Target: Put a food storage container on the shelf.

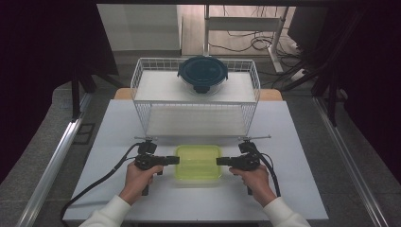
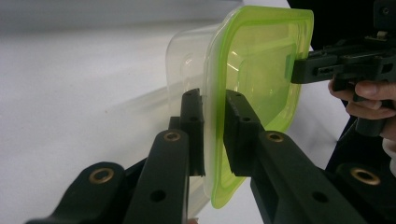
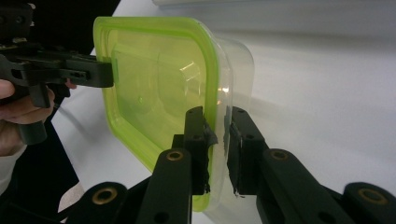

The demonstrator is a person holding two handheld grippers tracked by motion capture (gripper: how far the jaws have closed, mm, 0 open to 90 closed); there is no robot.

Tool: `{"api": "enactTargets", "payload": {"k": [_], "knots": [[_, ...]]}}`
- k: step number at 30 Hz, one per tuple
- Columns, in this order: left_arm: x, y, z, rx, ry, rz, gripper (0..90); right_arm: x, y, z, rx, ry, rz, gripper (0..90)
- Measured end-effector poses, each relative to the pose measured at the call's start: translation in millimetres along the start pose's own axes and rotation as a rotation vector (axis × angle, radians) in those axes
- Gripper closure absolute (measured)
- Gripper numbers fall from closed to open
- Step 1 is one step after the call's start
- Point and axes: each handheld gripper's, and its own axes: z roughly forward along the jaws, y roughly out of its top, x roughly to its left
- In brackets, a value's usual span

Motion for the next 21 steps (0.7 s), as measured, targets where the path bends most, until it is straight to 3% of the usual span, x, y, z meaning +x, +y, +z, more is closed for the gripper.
{"api": "enactTargets", "payload": {"k": [5, 14, 16, 17, 20, 21], "knots": [[-5.8, 1.3, -6.3, -0.018, -0.017, 0.020, 80.1, 7.3, 3.3, -7.8, -0.022, -0.007, -0.053, 78.3], [-9.9, 3.2, -13.6, -0.040, -0.032, 0.032, 80.1, 14.5, 5.1, -13.4, -0.038, -0.008, -0.092, 78.3], [-12.9, 4.0, -15.5, -0.042, -0.020, 0.050, 80.1, 15.9, 5.6, -14.6, -0.044, -0.009, -0.100, 78.3], [-18.7, 4.8, -17.2, -0.047, 0.009, 0.083, 80.1, 17.3, 6.1, -16.1, -0.052, -0.006, -0.109, 78.4], [-23.0, 5.6, -19.2, -0.055, 0.015, 0.098, 80.1, 18.9, 6.4, -17.9, -0.055, -0.016, -0.122, 78.4], [-24.2, 6.4, -21.3, -0.065, -0.001, 0.097, 80.0, 19.3, 7.0, -20.2, -0.065, -0.011, -0.128, 78.4]]}}
